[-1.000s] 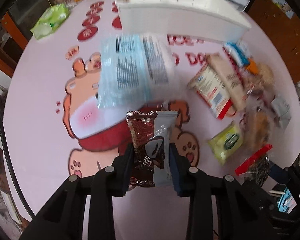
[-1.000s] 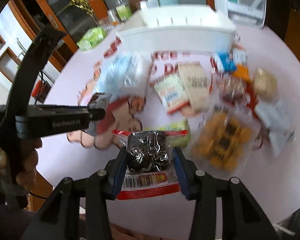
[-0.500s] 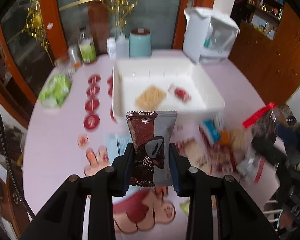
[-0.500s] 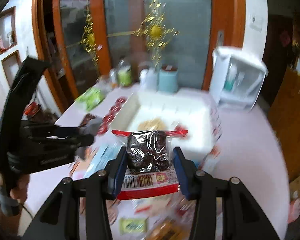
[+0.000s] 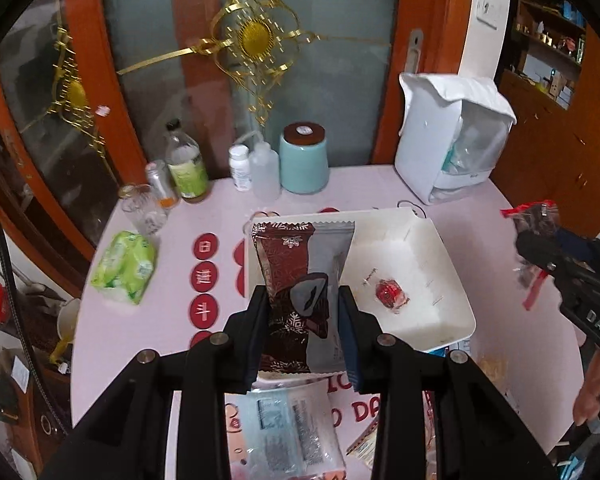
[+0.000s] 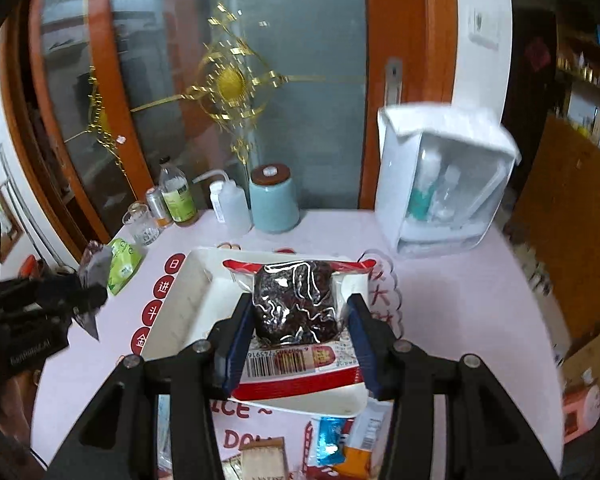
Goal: Organize snacks
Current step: 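Carry both snacks into the white tray and open both tools, then move both tools back over the remaining snacks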
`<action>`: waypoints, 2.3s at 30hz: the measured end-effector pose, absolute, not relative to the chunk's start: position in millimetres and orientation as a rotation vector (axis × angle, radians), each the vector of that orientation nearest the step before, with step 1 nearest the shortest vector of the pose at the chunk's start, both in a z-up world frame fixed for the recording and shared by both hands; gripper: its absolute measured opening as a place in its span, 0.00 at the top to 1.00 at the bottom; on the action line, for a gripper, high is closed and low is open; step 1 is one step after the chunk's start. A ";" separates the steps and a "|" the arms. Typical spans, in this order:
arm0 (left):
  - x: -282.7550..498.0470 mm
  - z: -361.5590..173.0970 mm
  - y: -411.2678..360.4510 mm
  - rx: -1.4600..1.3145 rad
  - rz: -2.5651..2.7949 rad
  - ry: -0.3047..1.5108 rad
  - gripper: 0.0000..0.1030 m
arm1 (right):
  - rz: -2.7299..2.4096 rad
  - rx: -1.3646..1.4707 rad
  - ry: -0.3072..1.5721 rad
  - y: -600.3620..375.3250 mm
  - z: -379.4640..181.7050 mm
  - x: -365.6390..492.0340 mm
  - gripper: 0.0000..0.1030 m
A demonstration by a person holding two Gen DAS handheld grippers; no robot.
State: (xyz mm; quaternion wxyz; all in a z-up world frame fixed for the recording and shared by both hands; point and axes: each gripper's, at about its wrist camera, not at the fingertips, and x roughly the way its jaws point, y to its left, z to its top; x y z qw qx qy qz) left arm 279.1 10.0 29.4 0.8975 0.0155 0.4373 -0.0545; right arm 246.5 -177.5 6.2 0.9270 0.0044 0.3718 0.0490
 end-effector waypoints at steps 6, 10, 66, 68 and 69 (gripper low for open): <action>317.8 -18.1 -8.6 0.035 -0.106 1.001 0.69 | 0.100 0.046 0.881 -182.5 -36.3 282.7 0.53; 330.9 -49.0 -19.8 0.026 -0.116 1.056 0.69 | 0.110 0.043 0.959 -182.3 -70.4 297.3 0.52; 127.3 24.9 0.4 0.071 -0.351 0.871 0.19 | -0.045 0.042 0.902 -180.9 -18.1 91.8 0.41; 114.6 25.2 1.5 0.073 -0.373 0.863 0.19 | -0.048 0.043 0.890 -182.2 -14.4 71.5 0.41; 108.7 24.6 1.8 0.074 -0.383 0.862 0.19 | -0.053 0.043 0.885 -183.6 -13.1 62.8 0.41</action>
